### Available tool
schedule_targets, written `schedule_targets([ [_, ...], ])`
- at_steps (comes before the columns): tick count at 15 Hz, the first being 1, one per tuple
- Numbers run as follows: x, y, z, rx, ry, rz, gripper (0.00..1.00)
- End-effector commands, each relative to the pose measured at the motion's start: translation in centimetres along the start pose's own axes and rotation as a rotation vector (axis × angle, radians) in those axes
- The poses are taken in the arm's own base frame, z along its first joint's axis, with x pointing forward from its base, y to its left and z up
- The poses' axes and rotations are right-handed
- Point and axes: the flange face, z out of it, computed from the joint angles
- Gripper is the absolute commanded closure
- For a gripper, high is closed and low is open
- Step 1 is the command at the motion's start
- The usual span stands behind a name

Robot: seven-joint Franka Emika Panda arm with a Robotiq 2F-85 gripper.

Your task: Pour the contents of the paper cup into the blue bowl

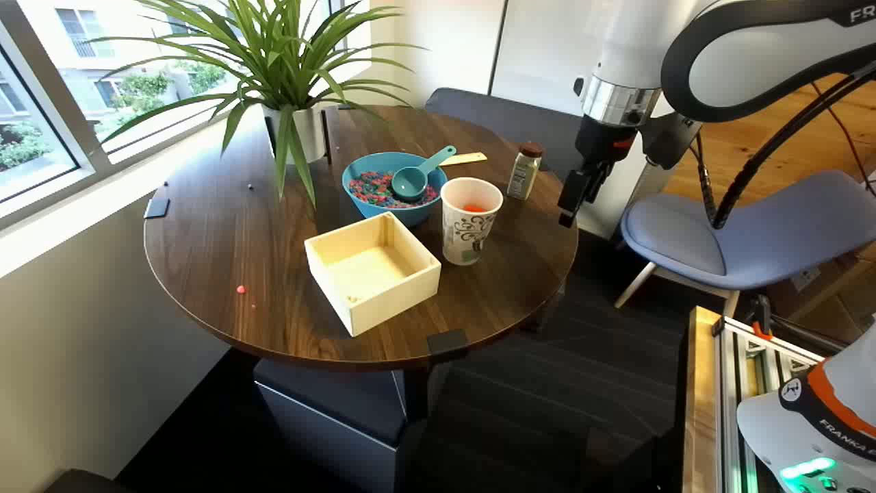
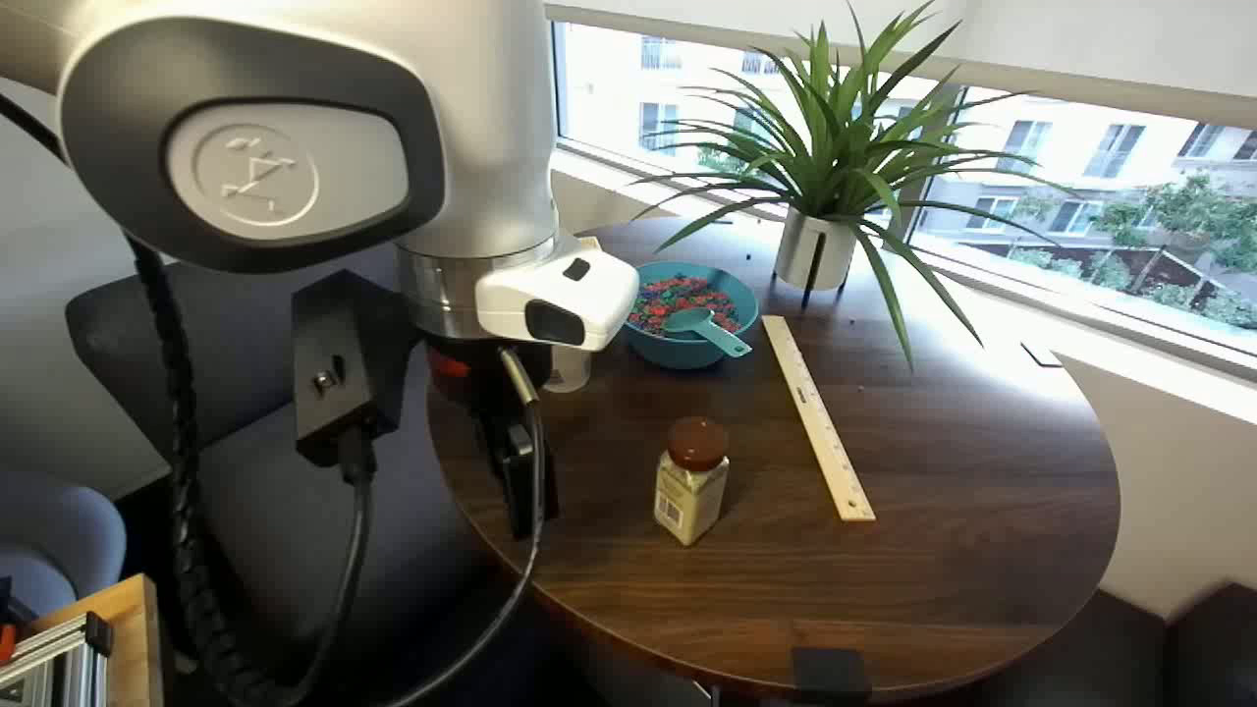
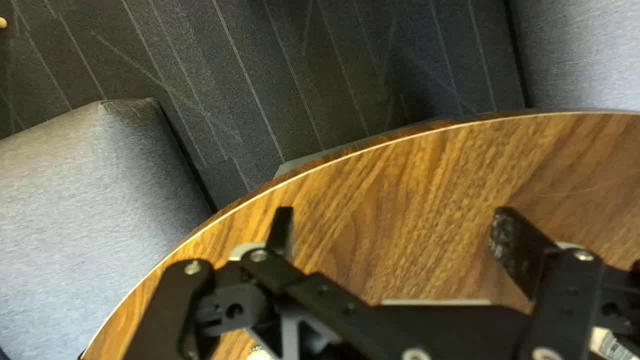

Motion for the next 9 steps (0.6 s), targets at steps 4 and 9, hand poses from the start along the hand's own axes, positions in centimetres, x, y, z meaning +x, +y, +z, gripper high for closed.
schedule_targets([
  [4, 0.0, 0.0, 0.0, 0.000, -0.001, 0.000, 0.00],
  [9, 0.3, -0.9, -1.9, 0.018, 0.025, 0.026, 0.00],
])
